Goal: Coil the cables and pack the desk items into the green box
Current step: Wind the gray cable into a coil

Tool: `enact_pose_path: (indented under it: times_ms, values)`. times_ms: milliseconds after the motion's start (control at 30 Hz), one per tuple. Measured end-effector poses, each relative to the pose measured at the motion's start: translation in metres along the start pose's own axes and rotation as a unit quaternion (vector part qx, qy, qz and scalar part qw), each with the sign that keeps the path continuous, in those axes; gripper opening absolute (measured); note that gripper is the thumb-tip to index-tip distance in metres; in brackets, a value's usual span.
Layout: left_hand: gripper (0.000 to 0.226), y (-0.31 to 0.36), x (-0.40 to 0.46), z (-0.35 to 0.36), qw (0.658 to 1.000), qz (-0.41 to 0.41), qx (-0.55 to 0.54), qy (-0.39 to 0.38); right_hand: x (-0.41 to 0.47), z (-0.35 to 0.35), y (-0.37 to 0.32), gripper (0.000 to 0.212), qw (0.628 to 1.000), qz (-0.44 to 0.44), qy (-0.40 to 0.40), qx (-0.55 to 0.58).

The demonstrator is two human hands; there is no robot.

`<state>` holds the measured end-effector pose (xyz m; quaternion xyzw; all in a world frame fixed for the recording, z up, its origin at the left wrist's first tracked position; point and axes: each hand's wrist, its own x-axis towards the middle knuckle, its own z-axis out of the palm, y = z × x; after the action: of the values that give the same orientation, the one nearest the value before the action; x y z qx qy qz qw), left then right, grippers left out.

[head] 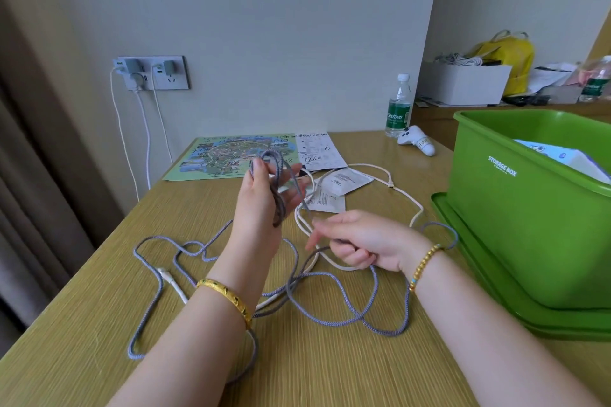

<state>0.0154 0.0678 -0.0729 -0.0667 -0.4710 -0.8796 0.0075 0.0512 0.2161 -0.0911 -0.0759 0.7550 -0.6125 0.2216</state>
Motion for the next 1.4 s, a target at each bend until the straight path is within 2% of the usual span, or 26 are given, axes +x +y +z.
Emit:
enact_pose_path:
  times_ms: [133,267,367,467,600,667,733,800,867,933,1067,1133,1233,1300,1400]
  values:
    - [0.032,-0.001,-0.002,0.003,0.998,-0.013,0.049,-0.045,-0.001,0.004,-0.001,0.034,0.997,0.014,-0.033,-0.07]
    - [0.038,0.0,-0.001,0.004,0.991,-0.029,0.106,-0.073,-0.001,0.008,-0.001,0.037,0.993,0.008,-0.008,-0.119]
    - [0.032,0.006,-0.002,0.004,0.981,-0.027,0.177,-0.079,-0.001,0.007,-0.001,0.033,0.991,0.014,0.009,-0.129]
    - [0.028,0.014,0.002,0.001,0.98,0.012,0.192,-0.049,-0.005,0.0,-0.002,0.019,0.99,0.014,0.047,-0.131]
    - [0.026,0.03,0.014,-0.014,0.995,0.05,0.083,0.002,-0.01,-0.014,-0.005,0.013,0.992,-0.012,0.088,-0.094]
    - [0.028,0.033,0.021,-0.024,0.996,0.054,0.06,0.048,-0.015,-0.021,-0.007,0.013,0.996,-0.017,0.075,-0.054]
    - [0.03,0.032,0.026,-0.032,0.99,0.049,0.097,0.091,-0.021,-0.027,-0.009,0.015,0.998,-0.029,0.04,-0.023]
    - [0.031,0.027,0.029,-0.036,0.981,0.03,0.163,0.096,-0.029,-0.034,-0.011,0.018,0.998,-0.059,-0.008,0.011]
    - [0.031,0.02,0.029,-0.036,0.962,0.009,0.263,0.067,-0.034,-0.039,-0.012,0.019,0.992,-0.109,-0.045,0.039]
    - [0.03,0.013,0.028,-0.033,0.937,-0.002,0.349,0.024,-0.036,-0.041,-0.012,0.022,0.983,-0.162,-0.049,0.076]
    - [0.044,0.008,0.012,-0.02,0.871,-0.025,0.478,-0.108,-0.031,-0.04,-0.012,0.02,0.964,-0.214,0.036,0.153]
    - [0.051,0.008,0.001,-0.015,0.841,-0.04,0.501,-0.199,-0.028,-0.04,-0.013,0.017,0.953,-0.231,0.083,0.181]
    - [0.033,0.003,-0.011,-0.008,0.812,-0.06,0.479,-0.328,-0.024,-0.041,-0.012,0.017,0.928,-0.255,0.108,0.251]
    - [0.029,-0.001,-0.015,-0.003,0.788,-0.07,0.49,-0.366,-0.022,-0.042,-0.011,0.022,0.918,-0.265,0.113,0.274]
    - [0.026,-0.004,-0.018,0.002,0.776,-0.054,0.496,-0.385,-0.02,-0.042,-0.01,0.021,0.915,-0.279,0.108,0.27]
